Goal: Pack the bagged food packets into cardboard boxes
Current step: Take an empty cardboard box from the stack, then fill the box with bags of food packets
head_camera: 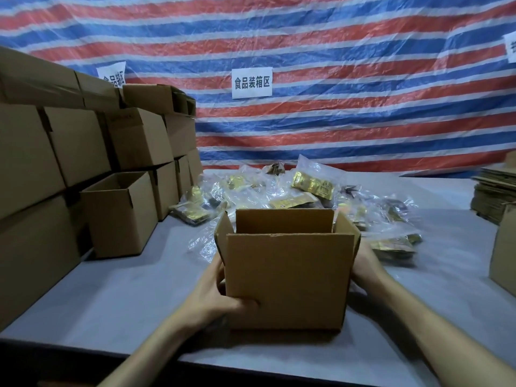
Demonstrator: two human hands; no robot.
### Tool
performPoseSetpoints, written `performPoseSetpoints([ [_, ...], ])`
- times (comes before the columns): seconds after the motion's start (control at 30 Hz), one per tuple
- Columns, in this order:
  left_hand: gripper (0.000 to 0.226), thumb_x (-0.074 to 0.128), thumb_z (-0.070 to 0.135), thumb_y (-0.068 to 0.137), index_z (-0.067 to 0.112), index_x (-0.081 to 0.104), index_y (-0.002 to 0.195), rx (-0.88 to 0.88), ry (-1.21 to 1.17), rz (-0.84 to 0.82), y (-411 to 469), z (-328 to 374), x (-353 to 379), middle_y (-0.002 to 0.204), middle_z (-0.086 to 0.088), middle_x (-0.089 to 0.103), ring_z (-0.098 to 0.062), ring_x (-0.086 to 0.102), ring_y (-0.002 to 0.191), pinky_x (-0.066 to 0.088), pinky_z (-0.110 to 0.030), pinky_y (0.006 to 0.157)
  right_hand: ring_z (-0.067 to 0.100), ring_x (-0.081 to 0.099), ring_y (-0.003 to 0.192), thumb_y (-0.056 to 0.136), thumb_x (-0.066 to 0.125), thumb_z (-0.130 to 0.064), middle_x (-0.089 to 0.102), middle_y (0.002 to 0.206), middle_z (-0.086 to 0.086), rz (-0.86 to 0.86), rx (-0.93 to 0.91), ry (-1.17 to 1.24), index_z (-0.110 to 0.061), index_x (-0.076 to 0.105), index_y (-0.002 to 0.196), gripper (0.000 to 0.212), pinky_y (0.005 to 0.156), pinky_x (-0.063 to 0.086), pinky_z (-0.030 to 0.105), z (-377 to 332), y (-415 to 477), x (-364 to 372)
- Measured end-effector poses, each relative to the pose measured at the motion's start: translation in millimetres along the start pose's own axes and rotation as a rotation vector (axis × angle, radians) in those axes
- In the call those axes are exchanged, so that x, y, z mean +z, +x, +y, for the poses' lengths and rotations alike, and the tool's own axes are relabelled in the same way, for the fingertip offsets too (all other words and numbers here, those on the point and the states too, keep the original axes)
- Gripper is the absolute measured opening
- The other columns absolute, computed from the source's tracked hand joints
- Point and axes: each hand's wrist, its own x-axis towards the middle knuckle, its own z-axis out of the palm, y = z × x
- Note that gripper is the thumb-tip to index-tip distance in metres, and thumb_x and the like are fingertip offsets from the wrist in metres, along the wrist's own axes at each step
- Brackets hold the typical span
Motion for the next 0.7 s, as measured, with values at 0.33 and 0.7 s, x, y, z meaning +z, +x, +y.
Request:
performPoseSetpoints([
  [0.33, 0.086, 0.087, 0.011, 0.055, 0.013, 0.054, 0.134, -0.037, 0.043, 0.006, 3.8, -9.1, 1.3, 0.121, -0.009, 0.070, -0.025, 0.067, 0.113, 0.056, -0.039, 0.094, 0.003, 0.069, 0.077, 0.105, 0.052, -0.024, 0.069, 0.089, 0.007, 0.731, -0.061, 0.046, -0.012, 0.057, 0.100, 0.014, 0.072, 0.054, 0.022, 25.2, 6.3, -25.1],
  [0.7, 0.102, 0.100, 0.037, 0.051, 0.029, 0.051, 0.140, -0.023, -0.045, -0.057, 10.8, -17.2, -0.5, 0.123, -0.005, 0.071, -0.023, 0.069, 0.113, 0.057, -0.031, 0.086, 0.037, 0.069, 0.087, 0.071, 0.070, 0.000, 0.067, 0.098, 0.028, 0.322, 0.103, 0.138, -0.011, 0.047, 0.141, 0.074, 0.072, 0.059, 0.041, 21.2, -3.1, -20.7],
])
